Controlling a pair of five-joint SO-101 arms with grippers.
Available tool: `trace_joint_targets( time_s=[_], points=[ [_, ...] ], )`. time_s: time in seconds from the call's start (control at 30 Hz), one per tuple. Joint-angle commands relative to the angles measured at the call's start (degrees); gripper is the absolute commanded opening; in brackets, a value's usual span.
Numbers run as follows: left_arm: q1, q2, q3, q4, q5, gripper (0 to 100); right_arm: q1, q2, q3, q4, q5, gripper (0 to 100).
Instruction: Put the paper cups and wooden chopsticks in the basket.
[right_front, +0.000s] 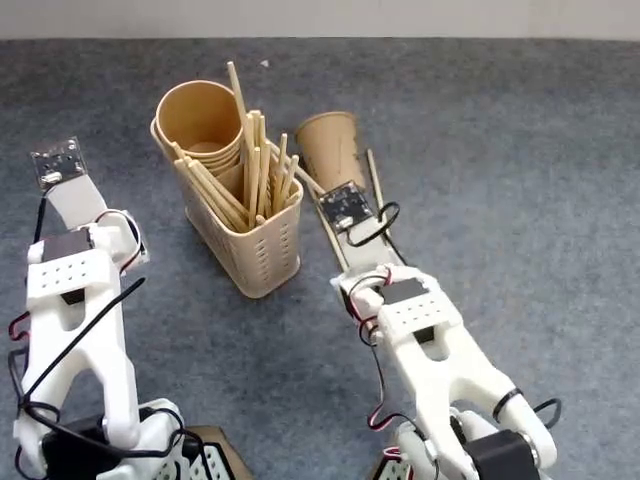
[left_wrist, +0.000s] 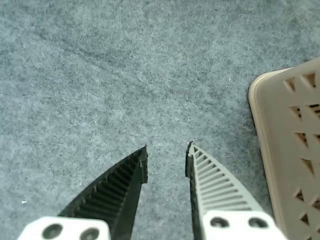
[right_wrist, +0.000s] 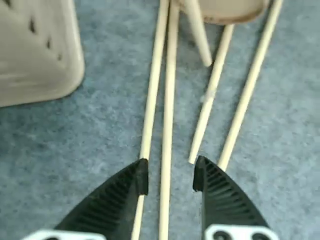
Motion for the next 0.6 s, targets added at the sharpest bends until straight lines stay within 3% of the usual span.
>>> trace_joint_targets(
  time_s=[0.0,0.47,0.57],
  points=[
    [0.7,-0.2,-0.5,-0.8,0.4,15,-1.2,0.1,0.3,-1.5,0.6,15.2],
    [0.7,-0.2,-0.4,-0.8,0.4,15,-1.2,14.7,-3.4,3.3,0.6,14.8],
    [0.7,-0.2,-0.4,-0.8,0.4,15,-1.2,14.4,-3.7,3.8,0.5,2.6]
  ],
)
